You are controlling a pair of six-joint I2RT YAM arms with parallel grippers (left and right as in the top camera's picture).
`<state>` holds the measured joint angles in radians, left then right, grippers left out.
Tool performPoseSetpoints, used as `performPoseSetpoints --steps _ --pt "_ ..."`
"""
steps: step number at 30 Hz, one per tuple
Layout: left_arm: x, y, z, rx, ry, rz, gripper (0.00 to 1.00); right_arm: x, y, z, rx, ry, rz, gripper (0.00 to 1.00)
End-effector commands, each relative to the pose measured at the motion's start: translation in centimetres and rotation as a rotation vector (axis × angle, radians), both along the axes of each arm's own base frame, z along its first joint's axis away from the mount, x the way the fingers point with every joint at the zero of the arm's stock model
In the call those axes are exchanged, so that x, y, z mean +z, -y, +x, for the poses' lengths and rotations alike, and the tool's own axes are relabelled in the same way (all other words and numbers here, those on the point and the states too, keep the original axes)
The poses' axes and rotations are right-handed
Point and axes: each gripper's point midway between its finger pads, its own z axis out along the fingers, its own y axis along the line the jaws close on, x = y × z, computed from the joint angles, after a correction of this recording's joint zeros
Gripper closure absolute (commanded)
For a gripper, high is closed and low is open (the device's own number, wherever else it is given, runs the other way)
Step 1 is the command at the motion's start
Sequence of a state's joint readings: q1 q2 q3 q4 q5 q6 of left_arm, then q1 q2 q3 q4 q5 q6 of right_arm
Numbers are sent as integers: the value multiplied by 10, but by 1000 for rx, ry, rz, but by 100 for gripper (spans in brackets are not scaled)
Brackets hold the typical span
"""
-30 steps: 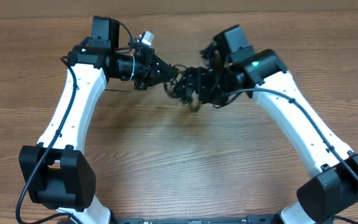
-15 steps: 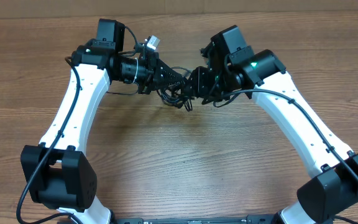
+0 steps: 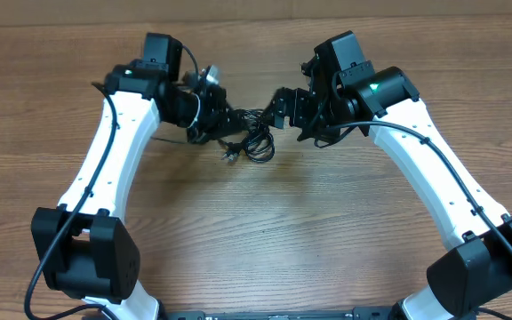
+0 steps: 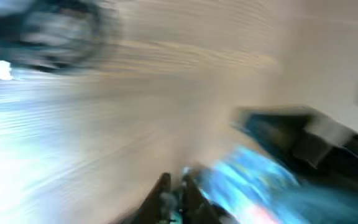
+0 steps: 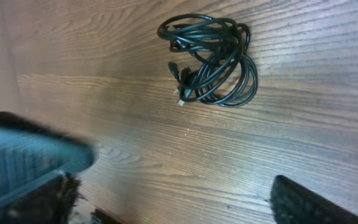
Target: Untangle cables
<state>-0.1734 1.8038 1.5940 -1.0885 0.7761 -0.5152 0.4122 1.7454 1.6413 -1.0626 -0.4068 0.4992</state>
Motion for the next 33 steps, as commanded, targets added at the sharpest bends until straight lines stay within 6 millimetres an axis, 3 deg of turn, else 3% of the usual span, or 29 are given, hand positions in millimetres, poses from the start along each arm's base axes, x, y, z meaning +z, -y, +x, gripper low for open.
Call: performPoseSetpoints --steps 1,2,3,4,6,10,11,14,15,17,18,19,22,25,26,28,33 --pt "-41 -34 24 86 99 415 84 6 3 3 -39 6 8 0" --pt "-50 -24 36 73 171 484 42 6 5 4 -58 -4 8 0" --pt "-56 -19 42 67 203 520 13 4 8 3 -63 -16 2 0" --pt "-61 -16 47 66 226 554 0 3 12 1 -70 -32 -5 0" --pt "-71 -15 61 79 282 632 0 -2 26 -3 -97 -73 -31 0" --pt "-93 -10 80 65 325 658 0 -16 80 -2 -219 -144 -139 0" --pt "-104 -8 84 48 322 655 0 -17 96 -3 -217 -157 -152 0" --pt "-133 -9 91 36 299 676 0 -20 117 -6 -216 -175 -174 0" --pt "-140 -8 92 35 294 676 2 -20 120 -6 -219 -178 -175 0" --pt "-155 -8 94 29 279 683 36 -20 123 -6 -218 -177 -177 0" --pt "-158 -7 94 28 276 684 59 -20 123 -5 -218 -175 -176 0" --pt "-153 -8 96 34 285 680 96 -20 121 -3 -215 -164 -173 0" --pt "-128 -6 96 42 308 657 96 -20 120 -1 -215 -156 -171 0" --pt "-80 3 91 47 362 576 96 -19 118 -2 -210 -160 -154 0" --pt "-47 14 86 55 397 483 96 -17 114 -2 -202 -165 -130 0" --pt "-3 21 78 132 419 378 96 -14 106 -3 -187 -168 -87 0" --pt "61 23 59 199 474 253 96 -8 75 -8 -108 -163 -14 0"
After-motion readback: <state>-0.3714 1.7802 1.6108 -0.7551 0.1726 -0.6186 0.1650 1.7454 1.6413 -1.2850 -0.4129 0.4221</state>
